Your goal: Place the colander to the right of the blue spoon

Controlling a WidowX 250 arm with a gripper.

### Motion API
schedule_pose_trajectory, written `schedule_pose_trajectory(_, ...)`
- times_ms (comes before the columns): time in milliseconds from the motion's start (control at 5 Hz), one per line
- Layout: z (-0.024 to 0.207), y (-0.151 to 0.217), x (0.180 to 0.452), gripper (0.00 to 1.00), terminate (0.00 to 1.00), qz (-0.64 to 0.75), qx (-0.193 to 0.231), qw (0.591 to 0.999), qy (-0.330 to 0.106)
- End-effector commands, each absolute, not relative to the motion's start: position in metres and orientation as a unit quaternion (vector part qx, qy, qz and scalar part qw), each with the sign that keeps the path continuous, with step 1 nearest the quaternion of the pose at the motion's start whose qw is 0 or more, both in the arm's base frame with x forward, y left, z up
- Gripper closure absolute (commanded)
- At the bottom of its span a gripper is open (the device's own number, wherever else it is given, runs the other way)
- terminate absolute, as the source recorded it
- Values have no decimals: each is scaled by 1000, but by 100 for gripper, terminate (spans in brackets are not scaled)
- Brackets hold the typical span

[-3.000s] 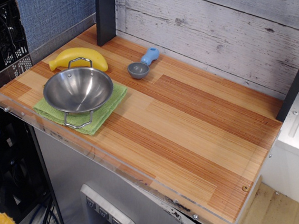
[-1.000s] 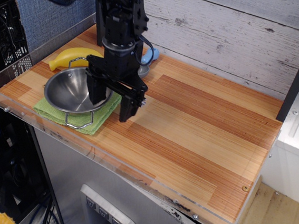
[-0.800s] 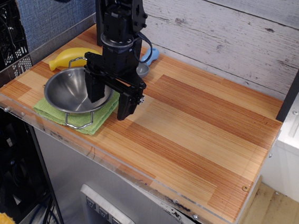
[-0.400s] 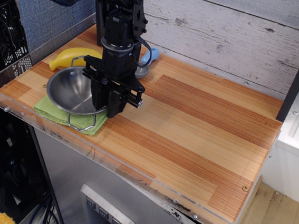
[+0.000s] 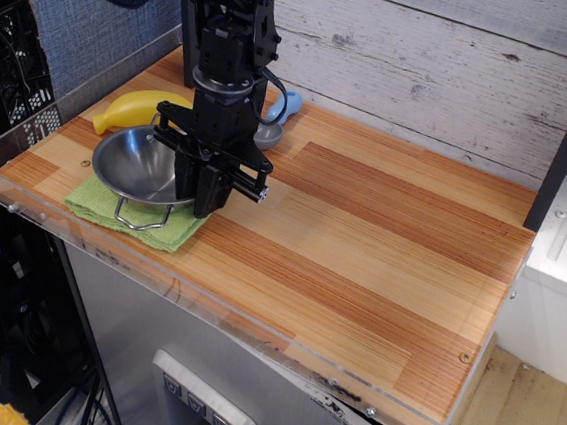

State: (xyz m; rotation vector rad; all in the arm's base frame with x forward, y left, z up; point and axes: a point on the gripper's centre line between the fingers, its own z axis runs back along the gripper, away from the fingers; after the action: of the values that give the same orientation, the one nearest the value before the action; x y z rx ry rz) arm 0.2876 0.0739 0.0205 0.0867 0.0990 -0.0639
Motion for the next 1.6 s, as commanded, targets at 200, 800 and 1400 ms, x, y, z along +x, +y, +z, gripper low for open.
schedule_pose_trajectory(200,122,101,272,100,0,50,24,997,-52)
schedule_pose_trajectory(800,124,6,327,100,0,-48,-15,997,-50)
schedule_pose_trajectory(1400,95,-63,351,100,0,-82,-21,996,-26)
